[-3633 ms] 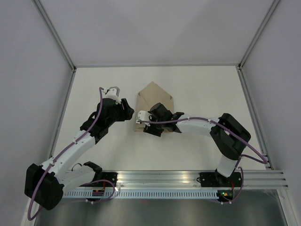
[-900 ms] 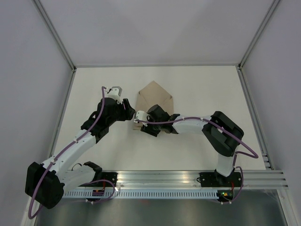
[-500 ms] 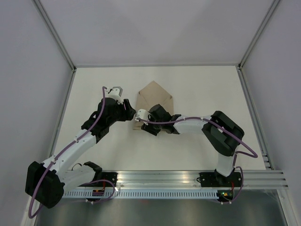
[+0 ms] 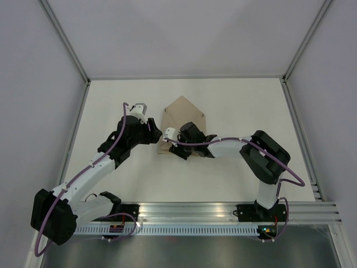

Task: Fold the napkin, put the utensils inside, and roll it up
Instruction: Roll the napkin with the utensil

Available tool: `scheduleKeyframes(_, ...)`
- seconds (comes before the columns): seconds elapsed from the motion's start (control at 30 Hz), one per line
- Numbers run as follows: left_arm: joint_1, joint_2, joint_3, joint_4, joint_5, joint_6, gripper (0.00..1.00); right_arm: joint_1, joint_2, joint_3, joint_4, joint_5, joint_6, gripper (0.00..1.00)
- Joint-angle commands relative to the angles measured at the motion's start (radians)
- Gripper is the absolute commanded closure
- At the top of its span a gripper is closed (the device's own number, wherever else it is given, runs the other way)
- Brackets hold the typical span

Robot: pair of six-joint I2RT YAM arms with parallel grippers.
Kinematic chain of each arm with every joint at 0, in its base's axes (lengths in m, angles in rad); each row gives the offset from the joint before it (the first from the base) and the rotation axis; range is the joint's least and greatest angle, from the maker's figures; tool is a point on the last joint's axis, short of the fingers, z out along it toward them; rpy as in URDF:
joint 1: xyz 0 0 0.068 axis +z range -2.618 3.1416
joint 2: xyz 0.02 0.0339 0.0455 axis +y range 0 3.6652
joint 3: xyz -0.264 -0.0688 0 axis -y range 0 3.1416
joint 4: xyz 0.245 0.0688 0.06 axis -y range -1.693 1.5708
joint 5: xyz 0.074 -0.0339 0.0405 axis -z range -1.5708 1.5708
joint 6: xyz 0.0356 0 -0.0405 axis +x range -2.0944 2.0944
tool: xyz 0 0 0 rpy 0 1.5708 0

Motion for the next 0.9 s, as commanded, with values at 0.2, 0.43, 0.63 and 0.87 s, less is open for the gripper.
scheduleKeyframes(0.2,0.005,0.014,0.036,0.039,0.018,0.045,0.39,0.0,0.068,0.024,-0.042,-0.062,-0.005,0.48)
scheduleKeyframes(0.43,0.005,0.013,0.056,0.041,0.008,0.045,0.39,-0.002,0.094,0.041,-0.072,-0.059,-0.013,0.62)
scheduleKeyframes(0.63,0.005,-0.015,0.059,0.052,-0.048,0.033,0.39,-0.016,0.106,0.061,-0.134,-0.09,-0.013,0.72)
scheduleKeyframes(0.87,0.008,-0.049,0.059,0.07,-0.156,0.011,0.4,-0.1,0.137,0.119,-0.244,-0.217,0.002,0.77)
